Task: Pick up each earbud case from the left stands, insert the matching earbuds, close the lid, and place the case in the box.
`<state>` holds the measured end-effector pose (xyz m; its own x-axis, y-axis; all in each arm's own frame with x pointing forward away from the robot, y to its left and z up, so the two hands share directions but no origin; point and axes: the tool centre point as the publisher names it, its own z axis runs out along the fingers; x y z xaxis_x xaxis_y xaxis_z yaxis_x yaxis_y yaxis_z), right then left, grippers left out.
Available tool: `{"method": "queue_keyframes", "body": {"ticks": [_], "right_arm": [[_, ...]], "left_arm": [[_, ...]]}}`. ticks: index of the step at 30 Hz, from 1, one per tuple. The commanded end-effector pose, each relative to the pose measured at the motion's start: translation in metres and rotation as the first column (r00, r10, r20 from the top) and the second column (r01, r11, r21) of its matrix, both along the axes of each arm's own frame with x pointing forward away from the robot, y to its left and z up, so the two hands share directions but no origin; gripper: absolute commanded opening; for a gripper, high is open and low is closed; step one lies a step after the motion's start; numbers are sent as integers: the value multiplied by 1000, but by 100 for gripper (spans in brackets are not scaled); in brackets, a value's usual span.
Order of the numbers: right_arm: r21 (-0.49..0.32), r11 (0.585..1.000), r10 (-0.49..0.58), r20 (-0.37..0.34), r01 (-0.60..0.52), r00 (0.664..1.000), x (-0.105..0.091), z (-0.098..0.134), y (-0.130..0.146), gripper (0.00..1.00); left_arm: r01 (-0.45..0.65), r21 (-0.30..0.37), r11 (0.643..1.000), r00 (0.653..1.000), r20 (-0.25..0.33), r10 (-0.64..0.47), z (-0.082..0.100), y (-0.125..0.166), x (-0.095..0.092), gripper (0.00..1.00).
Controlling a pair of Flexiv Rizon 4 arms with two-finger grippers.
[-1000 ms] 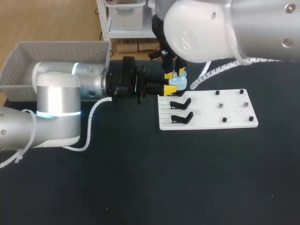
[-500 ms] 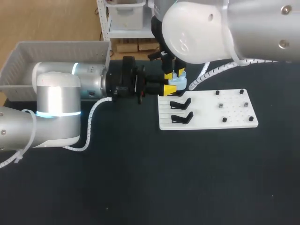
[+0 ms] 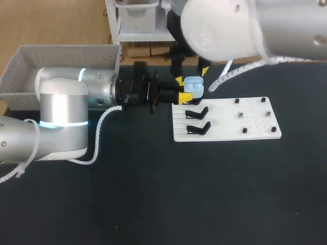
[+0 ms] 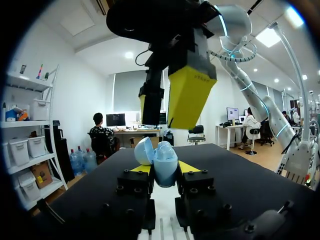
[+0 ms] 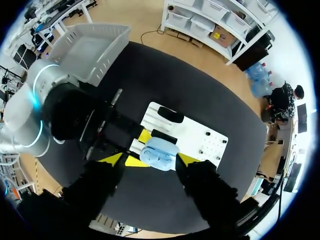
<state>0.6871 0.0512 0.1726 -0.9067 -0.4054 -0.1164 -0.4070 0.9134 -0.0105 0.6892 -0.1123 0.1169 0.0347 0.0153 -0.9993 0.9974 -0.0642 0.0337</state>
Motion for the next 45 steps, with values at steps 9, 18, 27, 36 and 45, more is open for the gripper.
{"method": "queue_keyframes", "body": {"ticks": [9,18,27,36,45], "right_arm": [[78,955,-294,124,286,948,53,20,-35,100],[34,926,-378,90,376,921,86,-4,-52,100],[-11,933,-358,36,359,933,64,-30,-59,100],[-25,940,-341,4,341,940,36,-33,-66,100],[-22,949,-316,-10,316,949,20,-32,-64,100]], "left_arm": [[-5,-2,1000,1000,3,5,-1,0,-1,0],[-5,-2,1000,1000,3,5,-1,0,-1,0],[-5,-2,1000,1000,3,5,-1,0,-1,0],[-5,-2,1000,1000,3,5,-1,0,-1,0],[-5,-2,1000,1000,3,5,-1,0,-1,0]]}}
